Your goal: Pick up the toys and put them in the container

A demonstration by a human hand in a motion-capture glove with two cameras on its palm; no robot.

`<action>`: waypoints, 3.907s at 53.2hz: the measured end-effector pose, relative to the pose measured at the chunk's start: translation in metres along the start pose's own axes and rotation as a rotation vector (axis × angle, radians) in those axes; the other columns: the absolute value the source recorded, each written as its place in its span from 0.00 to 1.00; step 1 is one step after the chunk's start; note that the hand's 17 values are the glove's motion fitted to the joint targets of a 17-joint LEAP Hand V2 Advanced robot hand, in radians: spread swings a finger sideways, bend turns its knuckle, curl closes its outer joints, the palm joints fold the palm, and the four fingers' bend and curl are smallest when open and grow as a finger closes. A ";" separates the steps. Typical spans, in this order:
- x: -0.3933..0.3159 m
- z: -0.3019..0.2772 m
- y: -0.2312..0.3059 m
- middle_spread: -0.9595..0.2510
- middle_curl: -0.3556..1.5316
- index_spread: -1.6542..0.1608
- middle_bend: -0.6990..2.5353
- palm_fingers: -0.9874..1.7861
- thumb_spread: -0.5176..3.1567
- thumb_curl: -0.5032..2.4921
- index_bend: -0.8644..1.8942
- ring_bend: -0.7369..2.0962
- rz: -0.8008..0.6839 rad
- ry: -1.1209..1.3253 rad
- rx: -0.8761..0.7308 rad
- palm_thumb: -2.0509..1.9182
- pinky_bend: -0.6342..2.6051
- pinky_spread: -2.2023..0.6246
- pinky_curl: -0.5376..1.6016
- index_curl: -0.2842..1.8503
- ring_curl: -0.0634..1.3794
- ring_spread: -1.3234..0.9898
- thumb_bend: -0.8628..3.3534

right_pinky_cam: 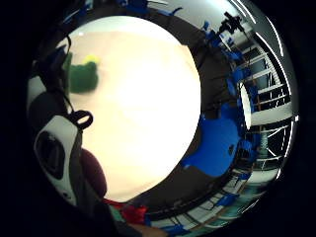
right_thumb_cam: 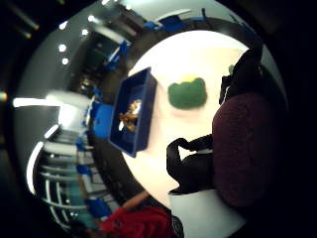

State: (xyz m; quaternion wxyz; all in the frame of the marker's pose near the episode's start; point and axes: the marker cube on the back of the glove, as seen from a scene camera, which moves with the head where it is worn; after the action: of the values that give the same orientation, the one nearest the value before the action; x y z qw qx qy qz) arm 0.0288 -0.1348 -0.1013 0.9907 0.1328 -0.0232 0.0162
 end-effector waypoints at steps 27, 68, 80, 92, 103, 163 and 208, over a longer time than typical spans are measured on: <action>-0.289 0.068 -0.086 0.52 0.38 0.69 0.37 0.74 0.31 0.47 0.44 0.63 -0.295 -0.014 -0.136 0.63 0.48 0.62 0.44 0.48 0.38 0.38 0.20; -0.123 0.105 -0.087 0.74 0.31 0.72 0.25 0.26 0.38 0.27 0.35 0.33 -0.001 0.002 -0.229 0.47 0.58 0.83 0.44 0.26 0.22 0.61 0.17; -0.057 0.146 -0.099 0.74 0.31 0.72 0.25 0.26 0.38 0.25 0.34 0.32 0.123 -0.017 -0.299 0.48 0.58 0.84 0.43 0.24 0.22 0.61 0.18; -0.052 0.192 -0.109 0.75 0.30 0.73 0.26 0.26 0.38 0.24 0.33 0.33 0.110 0.038 -0.368 0.49 0.61 0.83 0.43 0.20 0.22 0.61 0.18; -0.061 0.231 -0.102 0.76 0.30 0.73 0.25 0.29 0.42 0.24 0.33 0.40 0.082 0.144 -0.465 0.52 0.63 0.81 0.43 0.17 0.27 0.61 0.20; -0.310 0.068 -0.078 0.51 0.32 0.67 0.25 0.62 0.36 0.42 0.44 0.56 -0.288 0.084 -0.226 0.66 0.53 0.62 0.44 0.36 0.35 0.37 0.23; -0.068 0.091 0.073 0.75 0.26 0.71 0.25 0.28 0.41 0.25 0.37 0.33 -0.021 -0.030 -0.271 0.49 0.59 0.82 0.42 0.26 0.23 0.62 0.18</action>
State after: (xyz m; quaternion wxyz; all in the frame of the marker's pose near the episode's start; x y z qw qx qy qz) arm -0.0460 -0.0902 0.0020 0.9992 -0.0017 -0.0387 0.0003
